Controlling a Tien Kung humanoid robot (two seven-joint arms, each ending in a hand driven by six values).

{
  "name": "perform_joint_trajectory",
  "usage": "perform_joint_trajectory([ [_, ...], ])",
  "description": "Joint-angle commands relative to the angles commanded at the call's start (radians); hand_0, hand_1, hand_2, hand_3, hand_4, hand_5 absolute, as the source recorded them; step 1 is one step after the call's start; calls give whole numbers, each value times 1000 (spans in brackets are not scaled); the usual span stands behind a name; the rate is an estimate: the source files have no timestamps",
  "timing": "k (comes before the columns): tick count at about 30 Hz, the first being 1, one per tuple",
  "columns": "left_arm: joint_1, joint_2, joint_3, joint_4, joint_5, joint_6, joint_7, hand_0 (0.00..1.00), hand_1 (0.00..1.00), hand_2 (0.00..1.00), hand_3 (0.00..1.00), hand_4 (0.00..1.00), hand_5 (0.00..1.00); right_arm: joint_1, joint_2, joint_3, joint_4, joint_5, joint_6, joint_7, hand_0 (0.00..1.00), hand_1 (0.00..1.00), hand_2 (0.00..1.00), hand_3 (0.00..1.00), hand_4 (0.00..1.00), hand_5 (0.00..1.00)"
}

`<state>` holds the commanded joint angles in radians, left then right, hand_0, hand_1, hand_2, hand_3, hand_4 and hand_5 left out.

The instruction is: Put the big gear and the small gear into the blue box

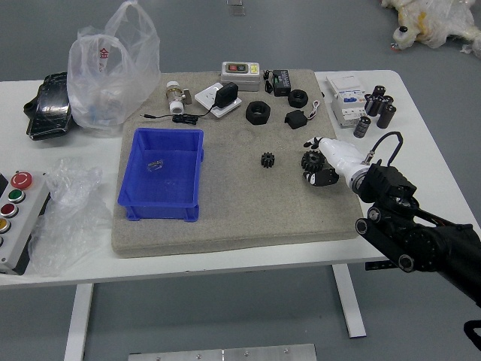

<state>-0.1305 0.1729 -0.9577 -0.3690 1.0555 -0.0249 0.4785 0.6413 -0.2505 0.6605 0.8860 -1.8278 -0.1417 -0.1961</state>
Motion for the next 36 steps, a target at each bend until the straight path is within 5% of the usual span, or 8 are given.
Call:
perform_joint_trajectory([
  [4, 1, 0, 0, 0, 0, 1, -1, 717, 670, 662, 806, 728, 434, 1, 0, -6, -7, 5, -16, 10, 472, 709, 642, 797, 531, 105],
  [5, 2, 0, 0, 0, 0, 1, 0, 717, 670, 662, 806, 728, 433, 2, -1, -6, -6, 5, -26, 15, 381, 570, 381, 510, 2, 12],
  [10, 3, 0, -1, 0, 1, 2, 0, 717, 670, 662, 806, 728, 433, 5, -3, -8, -1, 7, -64, 32, 381, 570, 381, 510, 2, 12],
  [11, 3, 0, 0, 0, 1, 2, -1, 717, 669, 662, 805, 728, 436, 5, -3, -9, -1, 9, -69, 34, 354, 530, 324, 379, 2, 2],
  [20, 2, -2, 0, 0, 0, 2, -1, 717, 669, 661, 805, 728, 436, 21, -6, -37, 19, 30, -108, 55, 343, 519, 304, 347, 2, 2],
  [28, 7, -1, -8, -2, 9, 2, 6, 717, 669, 661, 805, 728, 437, 127, 5, -142, 156, 55, -118, 56, 338, 508, 299, 338, 2, 2],
  [36, 8, 2, -16, -4, 21, -3, 14, 717, 669, 661, 805, 728, 436, 260, 96, -280, 285, 56, -87, 44, 364, 531, 337, 384, 33, 2],
])
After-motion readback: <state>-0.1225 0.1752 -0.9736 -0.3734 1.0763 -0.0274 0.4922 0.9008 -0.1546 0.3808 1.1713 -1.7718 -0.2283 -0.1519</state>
